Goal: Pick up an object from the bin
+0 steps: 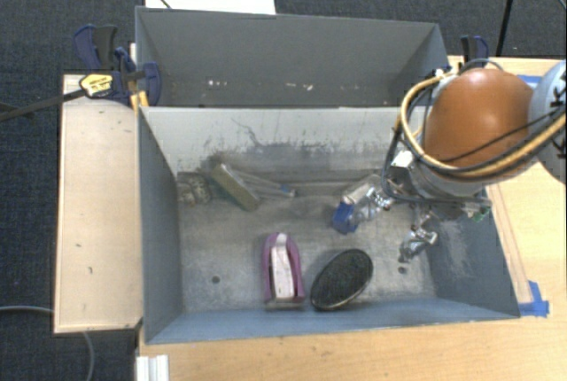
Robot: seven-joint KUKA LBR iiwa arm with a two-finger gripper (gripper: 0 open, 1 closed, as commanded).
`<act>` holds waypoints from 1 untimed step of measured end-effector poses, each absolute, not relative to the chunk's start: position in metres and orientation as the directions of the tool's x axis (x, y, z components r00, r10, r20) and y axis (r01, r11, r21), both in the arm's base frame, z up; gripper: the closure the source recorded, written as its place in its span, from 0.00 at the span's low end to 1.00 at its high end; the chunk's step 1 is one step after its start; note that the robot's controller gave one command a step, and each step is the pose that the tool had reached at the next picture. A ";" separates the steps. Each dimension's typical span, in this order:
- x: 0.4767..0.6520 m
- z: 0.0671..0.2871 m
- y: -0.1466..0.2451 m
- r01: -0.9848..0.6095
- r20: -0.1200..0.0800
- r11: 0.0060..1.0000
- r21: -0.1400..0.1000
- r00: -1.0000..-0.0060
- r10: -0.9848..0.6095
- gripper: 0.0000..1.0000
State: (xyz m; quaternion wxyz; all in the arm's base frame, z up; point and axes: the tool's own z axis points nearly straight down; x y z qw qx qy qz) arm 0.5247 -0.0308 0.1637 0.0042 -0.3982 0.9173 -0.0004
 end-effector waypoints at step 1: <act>0.482 0.133 0.020 -0.806 -0.001 0.592 0.006 -0.592 -0.806 0.00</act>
Offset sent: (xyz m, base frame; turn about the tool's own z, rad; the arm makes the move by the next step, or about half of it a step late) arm -0.0415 0.0476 -0.0298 -0.1113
